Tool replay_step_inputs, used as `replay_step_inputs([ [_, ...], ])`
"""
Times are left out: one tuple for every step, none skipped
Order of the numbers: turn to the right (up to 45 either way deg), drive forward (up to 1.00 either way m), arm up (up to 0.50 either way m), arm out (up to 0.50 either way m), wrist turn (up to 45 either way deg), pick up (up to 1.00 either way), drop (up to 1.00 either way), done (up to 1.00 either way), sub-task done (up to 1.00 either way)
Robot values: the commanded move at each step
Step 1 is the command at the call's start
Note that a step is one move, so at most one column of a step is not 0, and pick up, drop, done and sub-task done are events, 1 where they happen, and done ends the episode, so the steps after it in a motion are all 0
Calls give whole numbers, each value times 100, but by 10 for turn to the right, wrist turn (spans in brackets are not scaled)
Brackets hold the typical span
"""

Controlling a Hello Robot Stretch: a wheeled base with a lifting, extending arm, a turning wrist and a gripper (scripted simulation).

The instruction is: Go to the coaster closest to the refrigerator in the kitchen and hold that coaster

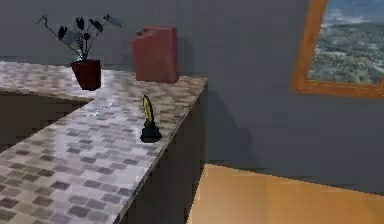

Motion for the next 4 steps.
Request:
replay_step_inputs([
  [450,0,0,0,0,0,0,0,0],
  [450,0,0,0,0,0,0,0,0],
  [180,0,0,0,0,0,0,0,0],
  [0,25,0,0,0,0,0,0,0],
])
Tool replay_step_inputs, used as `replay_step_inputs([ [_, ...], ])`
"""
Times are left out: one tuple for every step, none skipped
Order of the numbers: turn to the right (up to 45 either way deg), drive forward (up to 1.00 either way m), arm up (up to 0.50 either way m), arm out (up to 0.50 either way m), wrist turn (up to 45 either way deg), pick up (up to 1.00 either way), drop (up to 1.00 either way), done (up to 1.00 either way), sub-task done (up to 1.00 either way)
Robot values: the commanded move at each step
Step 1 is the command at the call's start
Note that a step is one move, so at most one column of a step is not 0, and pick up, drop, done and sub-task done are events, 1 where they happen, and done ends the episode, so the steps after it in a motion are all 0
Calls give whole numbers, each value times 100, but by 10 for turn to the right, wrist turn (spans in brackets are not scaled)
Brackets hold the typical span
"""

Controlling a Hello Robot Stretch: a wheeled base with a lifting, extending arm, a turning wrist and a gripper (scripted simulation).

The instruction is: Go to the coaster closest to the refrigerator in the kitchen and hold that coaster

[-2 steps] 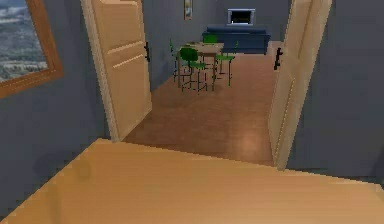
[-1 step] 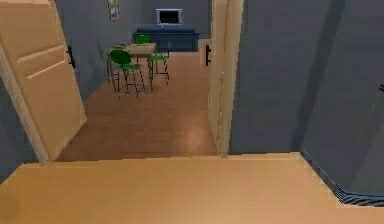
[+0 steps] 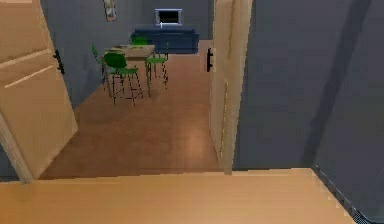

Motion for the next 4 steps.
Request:
replay_step_inputs([
  [-450,0,0,0,0,0,0,0,0],
  [-360,0,0,0,0,0,0,0,0],
  [0,40,0,0,0,0,0,0,0],
  [-450,0,0,0,0,0,0,0,0],
])
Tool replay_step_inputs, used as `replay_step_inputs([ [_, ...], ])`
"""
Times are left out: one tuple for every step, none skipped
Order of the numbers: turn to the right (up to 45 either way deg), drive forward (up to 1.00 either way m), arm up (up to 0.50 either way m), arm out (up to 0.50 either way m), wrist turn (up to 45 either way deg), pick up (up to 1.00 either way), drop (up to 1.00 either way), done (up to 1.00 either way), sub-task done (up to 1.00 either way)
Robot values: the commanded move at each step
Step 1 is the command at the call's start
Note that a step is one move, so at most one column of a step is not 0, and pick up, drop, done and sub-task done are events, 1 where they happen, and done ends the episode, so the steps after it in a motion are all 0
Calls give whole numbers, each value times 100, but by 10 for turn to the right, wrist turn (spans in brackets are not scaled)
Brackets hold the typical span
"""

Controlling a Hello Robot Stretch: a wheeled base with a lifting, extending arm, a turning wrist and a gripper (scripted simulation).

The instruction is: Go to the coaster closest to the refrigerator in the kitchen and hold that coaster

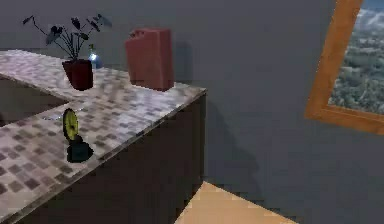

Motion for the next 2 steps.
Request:
replay_step_inputs([
  [-450,0,0,0,0,0,0,0,0],
  [-450,0,0,0,0,0,0,0,0],
])
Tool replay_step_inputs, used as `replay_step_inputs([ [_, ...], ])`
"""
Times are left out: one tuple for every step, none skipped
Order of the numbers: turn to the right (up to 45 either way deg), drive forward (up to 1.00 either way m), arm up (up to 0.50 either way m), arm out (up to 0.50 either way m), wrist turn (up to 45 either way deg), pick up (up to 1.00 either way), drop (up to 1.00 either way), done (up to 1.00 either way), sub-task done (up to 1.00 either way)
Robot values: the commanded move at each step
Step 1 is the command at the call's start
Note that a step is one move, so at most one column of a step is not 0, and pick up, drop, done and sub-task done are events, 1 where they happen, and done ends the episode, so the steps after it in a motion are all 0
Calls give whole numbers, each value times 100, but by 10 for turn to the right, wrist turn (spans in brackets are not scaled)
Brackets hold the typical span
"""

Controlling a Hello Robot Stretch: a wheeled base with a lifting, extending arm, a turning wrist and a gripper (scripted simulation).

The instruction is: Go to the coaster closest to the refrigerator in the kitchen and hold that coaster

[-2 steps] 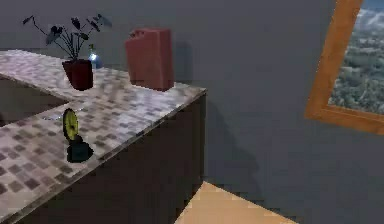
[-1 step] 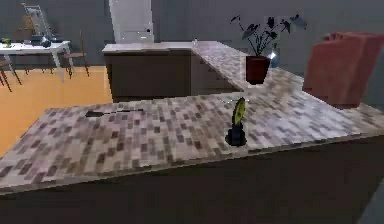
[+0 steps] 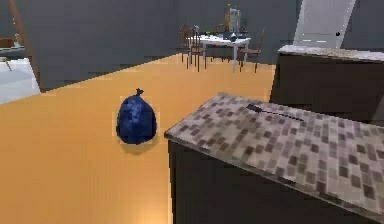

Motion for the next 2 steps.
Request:
replay_step_inputs([
  [-270,0,0,0,0,0,0,0,0],
  [0,0,50,0,0,0,0,0,0],
])
